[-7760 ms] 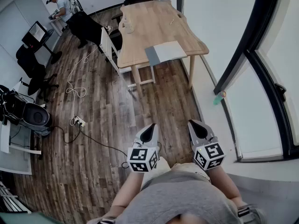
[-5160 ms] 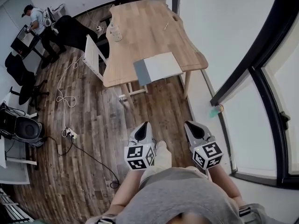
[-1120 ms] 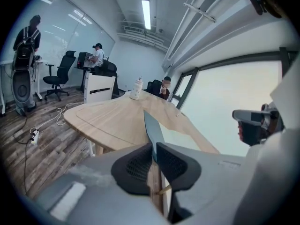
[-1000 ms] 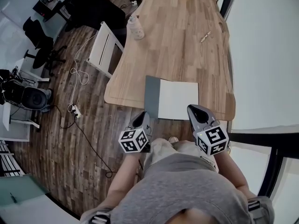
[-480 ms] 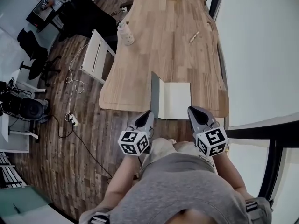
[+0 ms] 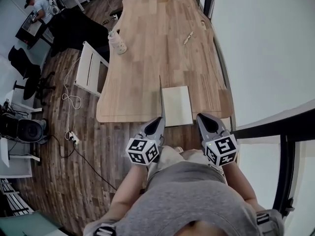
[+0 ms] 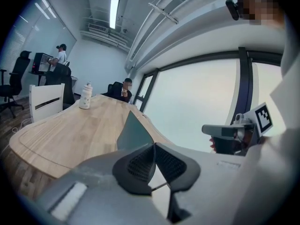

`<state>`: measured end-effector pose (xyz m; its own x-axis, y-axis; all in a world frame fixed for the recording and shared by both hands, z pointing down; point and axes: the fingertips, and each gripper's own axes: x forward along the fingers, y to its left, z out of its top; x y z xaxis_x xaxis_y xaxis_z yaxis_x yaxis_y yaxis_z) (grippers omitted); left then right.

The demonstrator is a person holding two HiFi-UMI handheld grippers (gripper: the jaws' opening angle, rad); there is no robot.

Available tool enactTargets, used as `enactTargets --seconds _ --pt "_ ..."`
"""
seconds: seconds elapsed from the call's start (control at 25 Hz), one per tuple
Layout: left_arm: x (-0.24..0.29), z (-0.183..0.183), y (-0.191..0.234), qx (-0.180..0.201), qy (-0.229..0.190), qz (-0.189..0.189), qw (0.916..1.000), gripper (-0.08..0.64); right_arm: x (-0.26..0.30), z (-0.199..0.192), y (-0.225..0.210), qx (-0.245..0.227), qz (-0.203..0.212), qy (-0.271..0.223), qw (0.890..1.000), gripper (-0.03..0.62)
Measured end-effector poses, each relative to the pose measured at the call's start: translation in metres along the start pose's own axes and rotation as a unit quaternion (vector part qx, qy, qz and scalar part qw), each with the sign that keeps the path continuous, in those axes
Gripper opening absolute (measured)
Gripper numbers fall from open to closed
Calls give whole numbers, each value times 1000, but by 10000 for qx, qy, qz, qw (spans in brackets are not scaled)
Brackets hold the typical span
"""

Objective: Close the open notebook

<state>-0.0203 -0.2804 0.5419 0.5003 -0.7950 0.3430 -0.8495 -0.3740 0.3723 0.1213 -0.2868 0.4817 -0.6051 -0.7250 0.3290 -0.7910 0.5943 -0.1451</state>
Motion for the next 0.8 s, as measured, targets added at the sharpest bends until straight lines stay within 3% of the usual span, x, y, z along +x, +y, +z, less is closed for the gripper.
enactTargets --seconds 0.44,0.8 --pt "39 -16 -39 277 422 -566 9971 25 -19 1 -17 283 -333 -143 9989 2" --pt "68 -38 -62 410 797 -800 9928 35 -26 -11 -28 401 -489 -57 9980 2"
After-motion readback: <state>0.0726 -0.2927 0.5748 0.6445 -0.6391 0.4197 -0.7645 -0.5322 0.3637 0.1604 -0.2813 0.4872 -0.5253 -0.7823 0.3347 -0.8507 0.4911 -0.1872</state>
